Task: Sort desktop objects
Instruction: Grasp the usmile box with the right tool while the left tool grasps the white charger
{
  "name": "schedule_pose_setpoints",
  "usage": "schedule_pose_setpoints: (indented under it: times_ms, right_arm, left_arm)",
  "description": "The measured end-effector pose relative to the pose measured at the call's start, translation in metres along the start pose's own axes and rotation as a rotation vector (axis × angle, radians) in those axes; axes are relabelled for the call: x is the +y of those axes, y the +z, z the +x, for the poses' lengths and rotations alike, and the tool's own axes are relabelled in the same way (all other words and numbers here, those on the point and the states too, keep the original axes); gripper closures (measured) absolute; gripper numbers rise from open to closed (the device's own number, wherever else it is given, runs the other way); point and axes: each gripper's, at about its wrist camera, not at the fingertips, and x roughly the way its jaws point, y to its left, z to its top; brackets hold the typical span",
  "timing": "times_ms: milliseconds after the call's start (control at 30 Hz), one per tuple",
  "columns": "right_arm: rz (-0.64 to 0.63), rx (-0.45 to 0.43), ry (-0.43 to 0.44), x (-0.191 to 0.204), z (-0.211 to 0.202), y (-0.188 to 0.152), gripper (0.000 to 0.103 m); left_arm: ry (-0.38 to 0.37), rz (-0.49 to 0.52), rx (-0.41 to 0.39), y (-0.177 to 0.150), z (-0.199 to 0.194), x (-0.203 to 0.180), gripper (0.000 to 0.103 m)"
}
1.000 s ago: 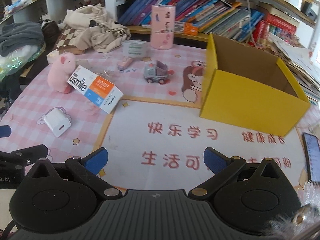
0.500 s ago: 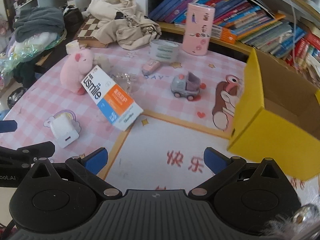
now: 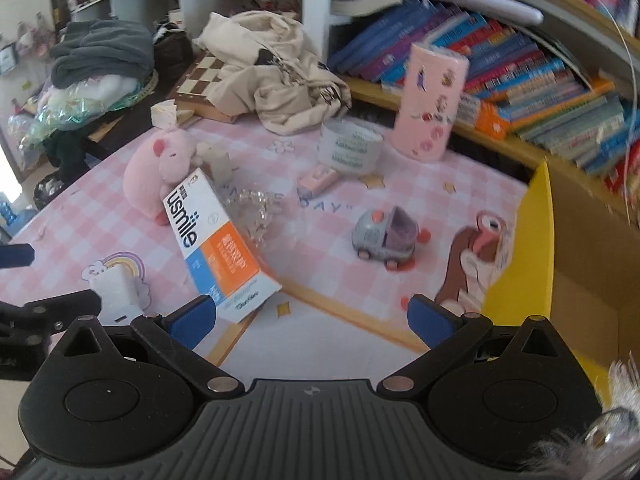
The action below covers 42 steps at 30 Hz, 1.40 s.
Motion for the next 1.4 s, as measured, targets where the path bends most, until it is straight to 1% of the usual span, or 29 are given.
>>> schedule_pose_setpoints:
  times_ms: [133,267,333,467,600,867,1000,1100,1133,1167,1267,1400]
  right_arm:
    - [-0.058,-0.029,0.004,0.002,0.010,0.001,0.000]
    - [-0.093,-0.059,0.049,0.005,0.012,-0.002,0.000]
    - [-0.097,-0.042,0.072,0.006,0.016,-0.003,0.000]
    - [-0.083,-0.010,0.122,0.008,0.022,-0.004,0.000]
    - [-0.074,-0.001,0.148,0.009,0.024,-0.004,0.000]
    - [-0.069,0.037,0.127,0.008,0.033,-0.002,0.000]
    - [-0.086,0.031,0.158,0.009,0.036,0.001,0.000]
    - [-0.113,0.044,0.192,0.014,0.042,0.004,0.008]
    - [-0.121,0.049,0.205,0.016,0.045,0.006,0.016]
    - [-0.128,0.053,0.218,0.018,0.047,0.007,0.021]
    - [-0.152,0.052,0.240,0.025,0.054,0.012,0.025]
    - [-0.218,0.021,0.249,0.040,0.064,0.024,0.028]
  left_arm:
    - [0.014,-0.009,-0.024,-0.006,0.004,0.001,0.000]
    - [-0.016,-0.052,-0.001,-0.010,0.011,0.004,0.000]
    - [-0.023,-0.061,0.009,-0.011,0.014,0.004,0.000]
    - [-0.006,-0.067,0.016,-0.011,0.018,0.004,0.000]
    - [0.002,-0.067,0.051,-0.013,0.023,0.003,0.000]
    - [0.015,-0.062,0.117,-0.018,0.034,0.001,0.000]
    - [0.032,-0.065,0.142,-0.020,0.040,0.003,0.000]
    - [0.055,-0.070,0.165,-0.020,0.046,0.006,0.000]
    - [0.062,-0.070,0.169,-0.021,0.047,0.006,0.000]
    - [0.067,-0.070,0.169,-0.021,0.048,0.007,0.000]
    - [0.074,-0.070,0.160,-0.019,0.050,0.009,0.000]
    - [0.073,-0.061,0.142,-0.016,0.052,0.010,0.001]
